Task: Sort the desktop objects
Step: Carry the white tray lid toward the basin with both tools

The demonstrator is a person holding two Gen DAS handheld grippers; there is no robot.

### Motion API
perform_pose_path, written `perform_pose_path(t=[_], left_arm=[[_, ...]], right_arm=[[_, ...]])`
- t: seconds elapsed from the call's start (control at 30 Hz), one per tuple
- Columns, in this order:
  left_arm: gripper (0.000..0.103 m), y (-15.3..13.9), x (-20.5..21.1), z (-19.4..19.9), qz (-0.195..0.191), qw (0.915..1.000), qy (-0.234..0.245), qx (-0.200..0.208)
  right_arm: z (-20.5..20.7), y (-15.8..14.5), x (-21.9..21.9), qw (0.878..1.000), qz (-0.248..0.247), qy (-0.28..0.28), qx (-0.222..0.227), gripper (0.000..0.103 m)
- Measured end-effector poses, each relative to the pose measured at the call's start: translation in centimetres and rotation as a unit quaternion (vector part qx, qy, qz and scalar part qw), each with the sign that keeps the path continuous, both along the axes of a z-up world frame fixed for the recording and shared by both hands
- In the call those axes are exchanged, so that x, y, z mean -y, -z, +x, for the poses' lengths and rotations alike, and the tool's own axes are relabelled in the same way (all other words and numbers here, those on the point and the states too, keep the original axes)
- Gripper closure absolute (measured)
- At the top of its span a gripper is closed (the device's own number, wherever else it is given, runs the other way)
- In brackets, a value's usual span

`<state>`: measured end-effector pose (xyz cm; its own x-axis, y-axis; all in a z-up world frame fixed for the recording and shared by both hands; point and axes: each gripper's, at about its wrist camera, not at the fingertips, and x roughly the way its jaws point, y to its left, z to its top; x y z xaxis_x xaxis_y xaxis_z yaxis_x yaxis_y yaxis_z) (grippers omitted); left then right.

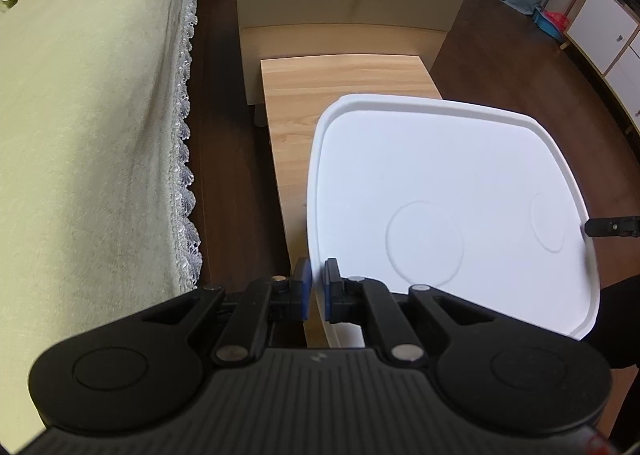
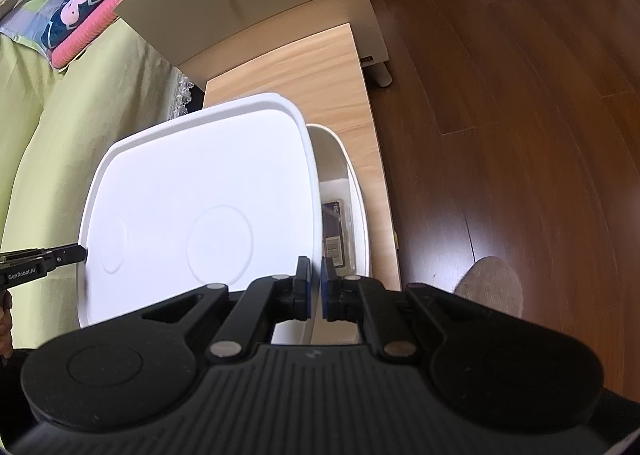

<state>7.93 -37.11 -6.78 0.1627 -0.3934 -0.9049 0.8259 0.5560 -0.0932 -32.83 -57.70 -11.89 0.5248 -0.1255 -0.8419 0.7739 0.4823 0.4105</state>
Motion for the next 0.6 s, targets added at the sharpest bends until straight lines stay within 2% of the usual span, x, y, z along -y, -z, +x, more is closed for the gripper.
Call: perform_pose_path(t=[0.6], left_arm=[[0.100,-0.1,-2.5,-2.0,-0.004,1.0000,0.003,-0.005]], right_arm=[[-1.9,-1.0,-4.0,1.000,-0.001,-0.007,-0.015,0.098]])
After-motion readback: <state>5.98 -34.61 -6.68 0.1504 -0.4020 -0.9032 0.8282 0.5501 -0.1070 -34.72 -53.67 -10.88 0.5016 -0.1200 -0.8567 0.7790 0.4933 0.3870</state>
